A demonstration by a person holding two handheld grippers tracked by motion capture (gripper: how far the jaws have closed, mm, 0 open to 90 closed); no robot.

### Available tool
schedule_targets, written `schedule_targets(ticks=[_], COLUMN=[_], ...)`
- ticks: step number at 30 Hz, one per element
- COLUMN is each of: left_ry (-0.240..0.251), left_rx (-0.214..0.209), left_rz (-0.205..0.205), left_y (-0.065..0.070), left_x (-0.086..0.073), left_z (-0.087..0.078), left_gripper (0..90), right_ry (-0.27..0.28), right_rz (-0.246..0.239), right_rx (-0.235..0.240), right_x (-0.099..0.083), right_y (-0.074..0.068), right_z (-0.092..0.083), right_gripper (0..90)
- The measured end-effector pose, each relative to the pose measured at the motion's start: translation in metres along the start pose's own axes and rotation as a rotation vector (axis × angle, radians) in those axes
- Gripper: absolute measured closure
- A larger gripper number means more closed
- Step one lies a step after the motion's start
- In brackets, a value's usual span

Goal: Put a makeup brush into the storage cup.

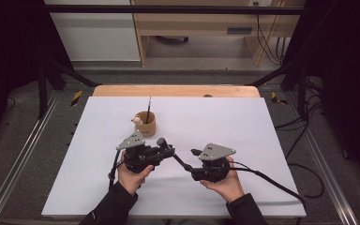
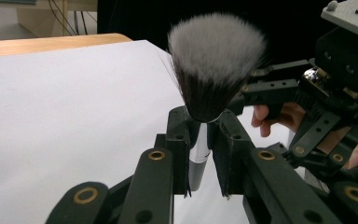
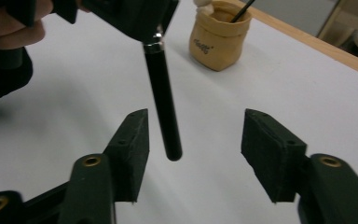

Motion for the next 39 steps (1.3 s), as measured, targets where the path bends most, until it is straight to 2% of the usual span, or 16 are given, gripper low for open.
schedule_targets(ticks=[10, 19, 33, 39], left_ry=[-0.011, -0.011, -0.011, -0.012], left_rx=[0.031, 0.059, 0.112, 0.134], left_rz=[-0.008, -0.01, -0.016, -0.02], left_y=[-0.006, -0.012, -0.02, -0.023], left_x=[0.001, 0.005, 0.012, 0.015], left_z=[-0.008, -0.02, -0.034, -0.04], left_gripper=[77.0, 77.0, 77.0, 77.0], right_ry=[0.01, 0.021, 0.04, 0.044], right_rz=[0.091, 0.164, 0.226, 0.238], right_rx=[-0.108, -0.135, -0.187, -0.212], right_x=[-0.004, -0.01, -0.022, -0.026], right_y=[0.018, 0.032, 0.05, 0.056], right_z=[-0.012, -0.026, -0.047, -0.053], right_gripper=[18.4, 13.5, 10.9, 10.0])
Point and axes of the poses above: each handheld gripper's, and its own axes: z roughly forward along the jaws, x roughly out of its top, y roughly to its right, the point moved 1 cm from there along z, roughly forward along the jaws, and after that the axes turned 5 degrees about -y, right-handed, at the moved point
